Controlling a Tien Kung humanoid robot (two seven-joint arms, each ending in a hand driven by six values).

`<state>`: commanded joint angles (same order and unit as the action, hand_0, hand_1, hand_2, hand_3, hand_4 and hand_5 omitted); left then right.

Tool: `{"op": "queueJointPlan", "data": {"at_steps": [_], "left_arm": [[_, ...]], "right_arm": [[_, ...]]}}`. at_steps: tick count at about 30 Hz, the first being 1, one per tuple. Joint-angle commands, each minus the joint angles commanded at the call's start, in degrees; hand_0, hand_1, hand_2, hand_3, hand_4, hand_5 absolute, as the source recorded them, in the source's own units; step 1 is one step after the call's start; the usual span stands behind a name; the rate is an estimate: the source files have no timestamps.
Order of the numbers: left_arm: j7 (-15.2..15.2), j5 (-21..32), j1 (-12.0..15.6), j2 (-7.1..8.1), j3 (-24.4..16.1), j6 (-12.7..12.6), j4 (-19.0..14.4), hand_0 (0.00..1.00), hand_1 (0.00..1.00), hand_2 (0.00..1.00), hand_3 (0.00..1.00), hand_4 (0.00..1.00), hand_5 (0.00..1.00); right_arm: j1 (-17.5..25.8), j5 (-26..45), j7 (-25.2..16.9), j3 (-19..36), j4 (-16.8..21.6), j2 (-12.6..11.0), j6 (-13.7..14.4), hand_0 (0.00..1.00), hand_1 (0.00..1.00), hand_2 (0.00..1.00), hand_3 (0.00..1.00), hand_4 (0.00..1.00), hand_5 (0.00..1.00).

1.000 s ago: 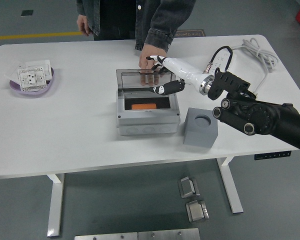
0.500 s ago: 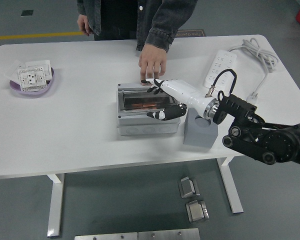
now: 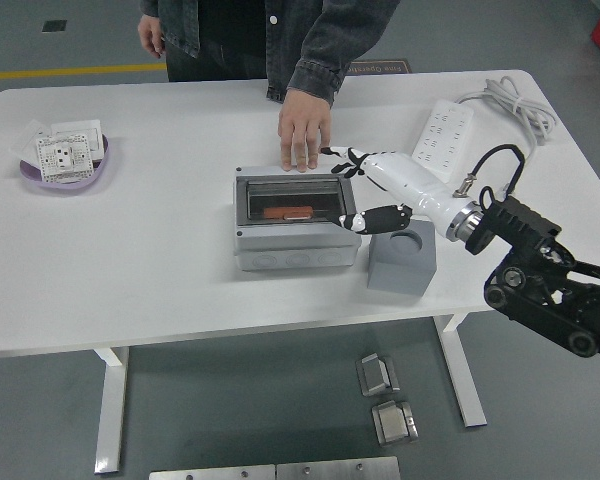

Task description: Pick up the cylinder from the cube,place it in the box,flap close box

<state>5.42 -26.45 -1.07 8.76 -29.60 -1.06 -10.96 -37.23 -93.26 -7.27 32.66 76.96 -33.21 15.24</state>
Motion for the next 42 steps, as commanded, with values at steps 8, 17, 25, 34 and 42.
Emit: {"op": "queueJointPlan", "data": {"at_steps": [8,17,25,34,42], "left_arm": [[0.1,-0.2,1.0,-0.40,-0.7,-0.1,0.1,0.650,0.651,0.540,0.573,0.531,0.195],[-0.4,0.9,1.4,-0.80,0.2,-0.2,0.3,0.650,0.651,0.539,0.572,0.531,0.199],[-0.6,2.1,1.5,-0.76,0.9,-0.3,0.4,0.650,0.653,0.541,0.574,0.535,0.200],[-0.4,1.8,1.6,-0.75,0.3,-0.3,0.3,0.650,0.654,0.543,0.577,0.536,0.197],[-0.9,3.9,1.4,-0.89,1.9,-0.3,0.5,0.650,0.656,0.544,0.579,0.546,0.206]], "right_arm": [[13.3,7.0,-6.4,17.1,2.7,-3.5,0.1,0.605,0.625,0.736,0.943,0.787,0.496],[25.5,26.7,-15.9,36.0,-4.1,0.0,-8.6,0.619,0.618,0.720,0.912,0.792,0.520],[27.8,44.6,-14.9,47.7,-6.2,0.7,-18.7,0.730,0.736,0.788,0.863,0.873,0.699],[27.5,64.3,-12.8,52.5,-7.3,2.5,-28.9,0.918,0.910,0.972,0.899,0.910,0.777],[27.8,76.2,-13.7,53.8,-6.2,3.0,-29.1,0.998,0.865,0.854,0.819,0.958,0.996]]}}
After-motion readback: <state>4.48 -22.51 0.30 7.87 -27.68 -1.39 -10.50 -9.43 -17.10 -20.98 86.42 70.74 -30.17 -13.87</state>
